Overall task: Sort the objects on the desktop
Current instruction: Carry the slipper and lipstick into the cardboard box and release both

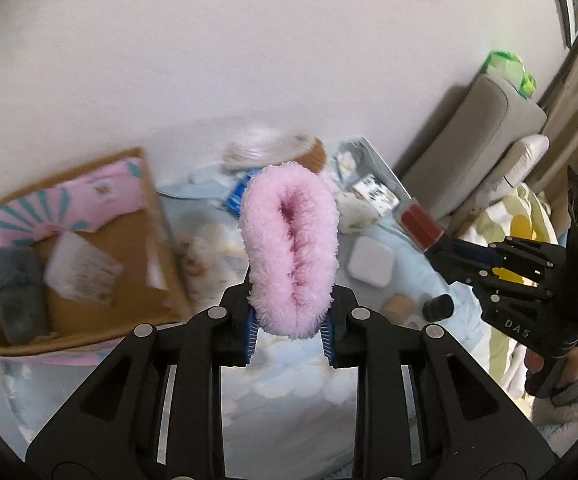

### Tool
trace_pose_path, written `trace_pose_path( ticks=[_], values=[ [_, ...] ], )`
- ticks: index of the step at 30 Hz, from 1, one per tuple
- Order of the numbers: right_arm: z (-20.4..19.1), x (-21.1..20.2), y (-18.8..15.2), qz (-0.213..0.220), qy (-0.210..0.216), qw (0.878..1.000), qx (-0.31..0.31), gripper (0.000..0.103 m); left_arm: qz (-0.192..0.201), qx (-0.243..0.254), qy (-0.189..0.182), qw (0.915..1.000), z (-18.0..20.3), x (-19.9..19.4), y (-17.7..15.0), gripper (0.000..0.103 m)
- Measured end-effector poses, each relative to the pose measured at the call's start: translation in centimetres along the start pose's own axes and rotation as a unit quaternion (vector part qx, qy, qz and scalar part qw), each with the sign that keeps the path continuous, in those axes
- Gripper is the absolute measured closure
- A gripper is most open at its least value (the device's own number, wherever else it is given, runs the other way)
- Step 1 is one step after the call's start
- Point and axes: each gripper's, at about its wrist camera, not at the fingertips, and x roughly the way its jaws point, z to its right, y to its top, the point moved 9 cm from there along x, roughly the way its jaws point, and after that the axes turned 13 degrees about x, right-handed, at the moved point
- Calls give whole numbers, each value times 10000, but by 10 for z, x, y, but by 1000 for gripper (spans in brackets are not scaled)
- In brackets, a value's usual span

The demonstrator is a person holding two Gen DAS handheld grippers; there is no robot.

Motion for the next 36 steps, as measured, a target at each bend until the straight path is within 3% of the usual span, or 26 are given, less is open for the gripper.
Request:
trace_pose_path(
  ticks=[14, 28, 36],
  values=[
    [-110, 5, 46, 216, 649, 9936, -898, 85, 133, -534, 707, 9960, -102, -54, -25, 81],
    [-197, 51, 46, -268, 1078, 9836, -1424, 85, 141, -1163, 1017, 9879, -185, -73, -61, 81],
    [-242, 81, 40, -522, 1152, 9775, -1688, 85, 30, -1277, 1101, 9857, -216, -73, -80, 81]
  ],
)
